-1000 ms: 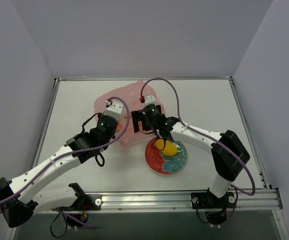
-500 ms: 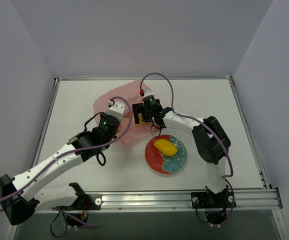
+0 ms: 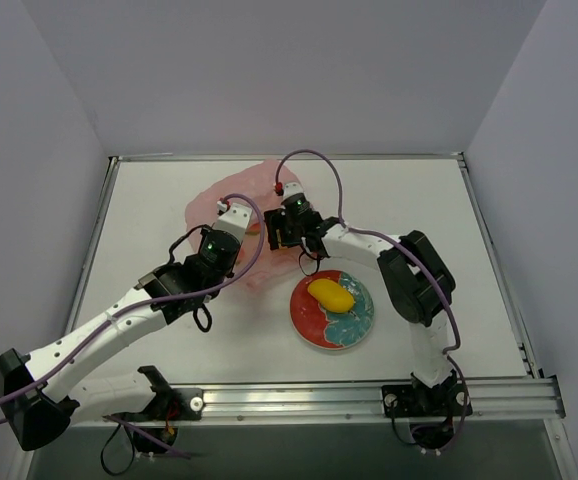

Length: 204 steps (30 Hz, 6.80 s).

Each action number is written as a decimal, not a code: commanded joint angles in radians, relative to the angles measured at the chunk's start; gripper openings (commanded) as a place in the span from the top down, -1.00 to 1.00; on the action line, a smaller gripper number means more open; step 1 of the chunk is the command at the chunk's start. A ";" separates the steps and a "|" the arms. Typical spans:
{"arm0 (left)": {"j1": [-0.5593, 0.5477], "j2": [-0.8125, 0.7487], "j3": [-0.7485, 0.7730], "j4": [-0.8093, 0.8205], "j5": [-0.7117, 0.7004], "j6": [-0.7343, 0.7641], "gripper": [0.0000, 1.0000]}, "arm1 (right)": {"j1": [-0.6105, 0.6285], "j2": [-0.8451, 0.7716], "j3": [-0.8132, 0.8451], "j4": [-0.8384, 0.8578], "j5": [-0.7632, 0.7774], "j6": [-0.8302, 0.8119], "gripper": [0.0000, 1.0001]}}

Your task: Take the fake fruits out of the plastic bag

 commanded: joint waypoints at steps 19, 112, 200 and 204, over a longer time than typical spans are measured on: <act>-0.004 -0.024 0.046 0.000 -0.029 -0.011 0.95 | 0.085 -0.615 -0.455 -0.001 0.025 0.082 0.14; -0.072 -0.015 0.075 -0.013 0.277 0.007 0.95 | 0.005 0.293 0.401 0.175 -0.248 0.277 -1.00; 0.523 0.464 0.316 0.305 0.554 -0.103 0.95 | -0.052 0.139 -0.038 0.554 -0.432 0.385 0.33; 0.525 0.465 0.313 0.300 0.554 -0.103 0.95 | -0.050 0.095 -0.044 0.534 -0.437 0.382 0.70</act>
